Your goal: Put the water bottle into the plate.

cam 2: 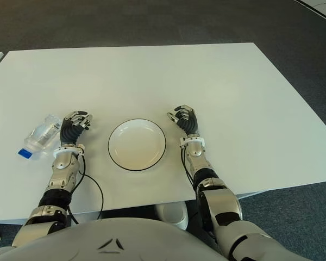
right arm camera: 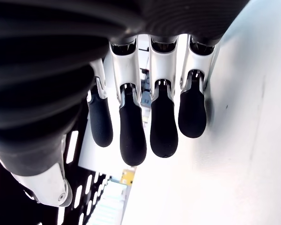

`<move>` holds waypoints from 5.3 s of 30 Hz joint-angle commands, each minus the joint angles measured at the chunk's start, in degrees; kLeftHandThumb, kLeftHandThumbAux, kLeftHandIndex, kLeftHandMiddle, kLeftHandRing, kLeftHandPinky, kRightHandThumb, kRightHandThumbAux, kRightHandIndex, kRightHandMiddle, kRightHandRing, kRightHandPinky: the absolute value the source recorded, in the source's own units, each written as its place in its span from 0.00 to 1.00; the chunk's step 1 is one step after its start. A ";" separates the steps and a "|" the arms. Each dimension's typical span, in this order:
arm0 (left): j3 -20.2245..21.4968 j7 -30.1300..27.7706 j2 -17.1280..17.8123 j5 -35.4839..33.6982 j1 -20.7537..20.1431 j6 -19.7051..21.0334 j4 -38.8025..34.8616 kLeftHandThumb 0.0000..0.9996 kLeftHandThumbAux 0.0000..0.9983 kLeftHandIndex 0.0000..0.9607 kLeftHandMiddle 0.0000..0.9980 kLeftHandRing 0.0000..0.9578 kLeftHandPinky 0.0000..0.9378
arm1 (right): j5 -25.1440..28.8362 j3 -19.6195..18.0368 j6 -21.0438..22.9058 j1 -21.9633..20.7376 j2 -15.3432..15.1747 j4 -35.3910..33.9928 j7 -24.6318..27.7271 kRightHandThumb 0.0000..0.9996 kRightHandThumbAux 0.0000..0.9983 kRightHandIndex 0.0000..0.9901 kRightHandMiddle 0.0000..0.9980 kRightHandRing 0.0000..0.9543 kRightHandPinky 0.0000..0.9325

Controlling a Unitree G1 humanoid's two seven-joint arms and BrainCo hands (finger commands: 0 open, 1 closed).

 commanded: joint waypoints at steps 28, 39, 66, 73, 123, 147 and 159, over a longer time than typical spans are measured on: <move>-11.24 52.41 9.32 48.51 3.38 3.46 -2.49 0.71 0.72 0.45 0.67 0.70 0.72 | -1.12 1.11 2.31 1.99 0.70 0.39 -1.27 0.71 0.73 0.44 0.64 0.68 0.66; -12.26 61.18 9.17 51.18 4.88 12.93 -8.78 0.69 0.72 0.43 0.44 0.49 0.52 | -1.00 1.29 2.16 1.72 0.90 1.03 -1.56 0.71 0.73 0.44 0.65 0.68 0.67; -10.12 43.95 8.72 47.84 2.99 46.01 -9.25 0.62 0.15 0.00 0.00 0.00 0.00 | -0.42 0.79 1.55 1.40 1.35 1.64 -1.36 0.71 0.73 0.44 0.66 0.69 0.67; -10.58 42.43 10.33 47.11 0.86 47.79 -5.11 0.67 0.11 0.00 0.00 0.00 0.00 | -0.23 0.65 1.52 1.34 1.41 1.80 -1.11 0.71 0.73 0.44 0.65 0.68 0.67; -32.99 11.97 19.04 47.40 -13.19 44.93 22.08 0.65 0.25 0.00 0.00 0.00 0.00 | 0.15 -0.30 1.11 1.82 0.74 1.74 0.02 0.71 0.73 0.44 0.65 0.69 0.69; -24.18 15.34 18.24 37.03 -10.63 37.34 17.17 0.74 0.56 0.43 0.60 0.65 0.68 | 0.49 -0.61 0.82 1.93 0.65 1.60 0.58 0.71 0.73 0.44 0.65 0.69 0.70; -24.04 16.89 18.31 37.65 -10.86 36.31 17.51 0.83 0.66 0.44 0.58 0.78 0.82 | 0.63 -0.87 1.11 1.76 0.76 1.69 0.21 0.71 0.73 0.44 0.65 0.69 0.70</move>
